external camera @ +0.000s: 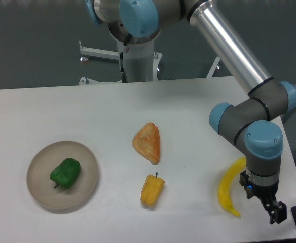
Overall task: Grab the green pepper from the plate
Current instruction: 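Move the open gripper from beside the banana over to the plate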
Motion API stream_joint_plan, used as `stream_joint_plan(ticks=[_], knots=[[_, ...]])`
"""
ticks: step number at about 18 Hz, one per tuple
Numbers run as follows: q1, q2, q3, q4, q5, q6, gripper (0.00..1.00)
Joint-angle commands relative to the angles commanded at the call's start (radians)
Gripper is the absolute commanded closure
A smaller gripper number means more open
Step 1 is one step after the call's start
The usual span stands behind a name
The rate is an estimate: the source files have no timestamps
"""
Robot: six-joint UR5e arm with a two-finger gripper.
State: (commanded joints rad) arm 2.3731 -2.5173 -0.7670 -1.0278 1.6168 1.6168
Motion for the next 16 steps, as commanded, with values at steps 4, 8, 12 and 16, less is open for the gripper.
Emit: stream_joint_plan(ticks=[4,8,12,16], knots=[[-0.009,0.014,-0.012,-0.002,-0.006,-0.011,0.0],[-0.015,0.061,-0.064,-0.031,-0.012,-0.072,0.0],[-0.031,0.142,-0.147,-0.055,-0.041,-0.172,0.0],[-0.055,0.244,-0.213,-0.152,-0.093,-0.273,0.0]])
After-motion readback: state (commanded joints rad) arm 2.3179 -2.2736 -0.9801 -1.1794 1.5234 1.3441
